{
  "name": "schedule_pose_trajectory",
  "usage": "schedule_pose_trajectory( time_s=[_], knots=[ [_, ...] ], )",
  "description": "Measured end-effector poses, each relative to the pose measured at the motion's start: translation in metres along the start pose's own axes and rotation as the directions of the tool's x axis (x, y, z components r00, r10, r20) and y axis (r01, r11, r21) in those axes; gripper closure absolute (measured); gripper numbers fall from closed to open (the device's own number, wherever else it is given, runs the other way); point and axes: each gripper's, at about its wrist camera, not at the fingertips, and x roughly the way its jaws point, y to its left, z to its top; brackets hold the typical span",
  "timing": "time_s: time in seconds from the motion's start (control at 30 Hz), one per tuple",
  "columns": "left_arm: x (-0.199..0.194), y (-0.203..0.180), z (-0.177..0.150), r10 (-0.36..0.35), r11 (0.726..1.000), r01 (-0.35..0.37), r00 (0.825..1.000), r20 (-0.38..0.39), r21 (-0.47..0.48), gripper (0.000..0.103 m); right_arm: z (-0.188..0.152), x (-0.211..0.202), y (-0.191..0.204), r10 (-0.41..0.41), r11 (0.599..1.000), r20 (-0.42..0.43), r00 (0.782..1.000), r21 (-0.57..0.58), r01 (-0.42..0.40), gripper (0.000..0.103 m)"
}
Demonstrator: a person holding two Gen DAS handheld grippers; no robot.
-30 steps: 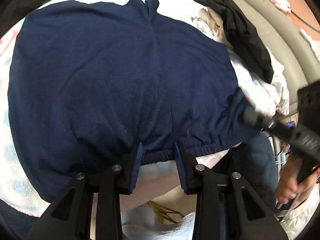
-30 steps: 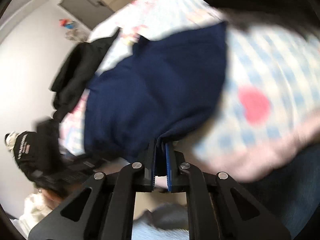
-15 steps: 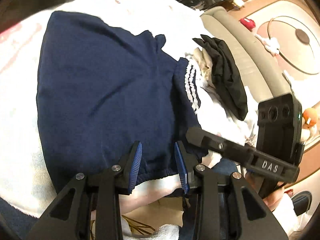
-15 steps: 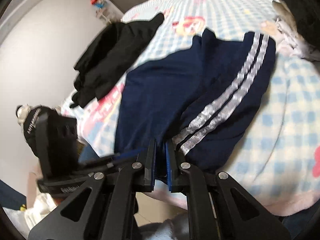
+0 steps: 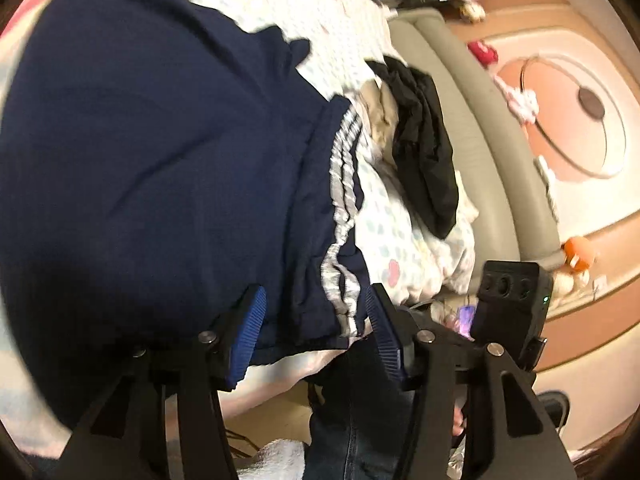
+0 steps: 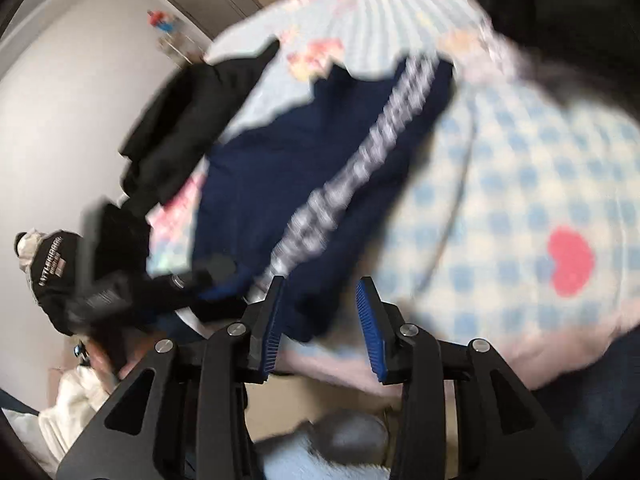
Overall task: Fold clothes
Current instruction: 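Lower the folded waistband with both grippers onto the pants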
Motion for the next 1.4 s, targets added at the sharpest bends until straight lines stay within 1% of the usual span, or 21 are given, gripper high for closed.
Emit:
schedule_pose_trajectory(
  time_s=[0.03, 0.07, 0.1, 0.13, 0.17, 0.23, 0.3, 0.4, 0.53, 0.6, 0.7, 0.77, 0.9, 1.0, 1.03, 1.13, 1.2, 1.27, 1.33, 1.37, 1.4],
  knots=[
    [0.004, -0.005, 0.002, 0.006, 1.0, -0.005, 1.0, -0.022, 0.02, 0.051, -0.003, 0.004, -0.002, 0.01, 1.0, -0.015, 1.0, 0.009, -0.01, 0.066],
    [0.01, -0.01, 0.005, 0.026, 0.999, -0.024, 0.999, -0.043, 0.045, 0.061, -0.006, 0.007, -0.001, 0.023, 1.0, -0.021, 1.0, 0.017, -0.023, 0.066],
    [0.015, -0.015, 0.007, 0.071, 0.995, -0.067, 0.996, -0.055, 0.075, 0.084, -0.007, 0.01, -0.001, 0.025, 0.999, -0.025, 0.999, 0.02, -0.025, 0.066],
    [0.019, -0.021, 0.009, 0.128, 0.987, -0.121, 0.99, -0.054, 0.11, 0.09, -0.007, 0.012, 0.0, 0.015, 1.0, -0.028, 0.999, 0.018, -0.014, 0.066],
    [0.021, -0.029, 0.011, 0.181, 0.973, -0.174, 0.983, -0.039, 0.149, 0.091, -0.008, 0.014, 0.001, 0.005, 1.0, -0.03, 1.0, 0.016, -0.004, 0.066],
    [0.012, -0.046, 0.012, 0.205, 0.957, -0.204, 0.979, 0.016, 0.204, 0.093, -0.007, 0.013, 0.004, 0.001, 1.0, -0.022, 1.0, 0.013, -0.001, 0.066],
    [-0.002, -0.064, 0.013, 0.212, 0.942, -0.228, 0.973, 0.087, 0.248, 0.093, -0.005, 0.009, 0.01, 0.007, 1.0, -0.005, 1.0, 0.008, -0.007, 0.066],
    [-0.026, -0.075, 0.009, 0.262, 0.917, -0.301, 0.949, 0.175, 0.262, 0.094, -0.001, 0.013, 0.021, 0.024, 0.999, -0.005, 1.0, -0.038, -0.024, 0.063],
    [-0.055, -0.056, 0.0, 0.329, 0.911, -0.373, 0.914, 0.238, 0.175, 0.094, 0.003, 0.028, 0.032, 0.044, 0.997, -0.039, 0.998, -0.059, -0.046, 0.063],
    [-0.07, -0.041, -0.008, 0.348, 0.913, -0.387, 0.903, 0.253, 0.125, 0.094, 0.005, 0.029, 0.036, 0.063, 0.995, -0.046, 0.997, -0.069, -0.066, 0.063],
    [-0.09, -0.024, -0.023, 0.355, 0.922, -0.382, 0.897, 0.263, 0.059, 0.094, 0.007, 0.026, 0.041, 0.074, 0.993, -0.044, 0.996, -0.091, -0.078, 0.063],
    [-0.094, -0.011, -0.029, 0.374, 0.919, -0.393, 0.89, 0.26, 0.022, 0.094, 0.009, 0.024, 0.044, 0.09, 0.991, -0.038, 0.995, -0.096, -0.093, 0.062],
    [-0.106, 0.009, -0.039, 0.387, 0.92, -0.389, 0.881, 0.271, -0.047, 0.094, 0.012, 0.044, 0.04, 0.058, 0.996, -0.068, 0.996, -0.07, -0.062, 0.058],
    [-0.106, 0.012, -0.042, 0.354, 0.933, -0.358, 0.896, 0.268, -0.036, 0.094, 0.008, 0.058, 0.037, 0.031, 0.997, -0.109, 0.994, -0.06, -0.038, 0.058],
    [-0.101, 0.014, -0.043, 0.367, 0.929, -0.369, 0.898, 0.243, -0.037, 0.093, 0.007, 0.06, 0.036, 0.009, 0.998, -0.113, 0.994, -0.064, -0.016, 0.058],
    [-0.084, 0.024, -0.045, 0.428, 0.903, -0.425, 0.888, 0.167, -0.056, 0.091, 0.007, 0.058, 0.033, -0.034, 0.998, -0.114, 0.993, -0.061, 0.027, 0.058],
    [-0.083, 0.024, -0.044, 0.441, 0.897, -0.438, 0.884, 0.156, -0.06, 0.09, 0.01, 0.052, 0.036, -0.06, 0.996, -0.089, 0.994, -0.073, 0.054, 0.058],
    [-0.089, 0.021, -0.043, 0.445, 0.895, -0.441, 0.876, 0.184, -0.066, 0.087, 0.014, 0.047, 0.038, -0.023, 0.996, -0.075, 0.997, -0.085, 0.017, 0.058],
    [-0.095, 0.019, -0.043, 0.455, 0.89, -0.45, 0.864, 0.214, -0.076, 0.079, 0.018, 0.049, 0.038, 0.026, 0.996, -0.088, 0.996, -0.082, -0.033, 0.057],
    [-0.098, 0.019, -0.042, 0.461, 0.887, -0.454, 0.859, 0.224, -0.085, 0.073, 0.02, 0.052, 0.039, 0.045, 0.995, -0.101, 0.994, -0.079, -0.054, 0.055],
    [-0.099, 0.021, -0.041, 0.466, 0.884, -0.457, 0.855, 0.225, -0.098, 0.068, 0.021, 0.06, 0.039, 0.049, 0.995, -0.119, 0.992, -0.083, -0.059, 0.053]
  ],
)
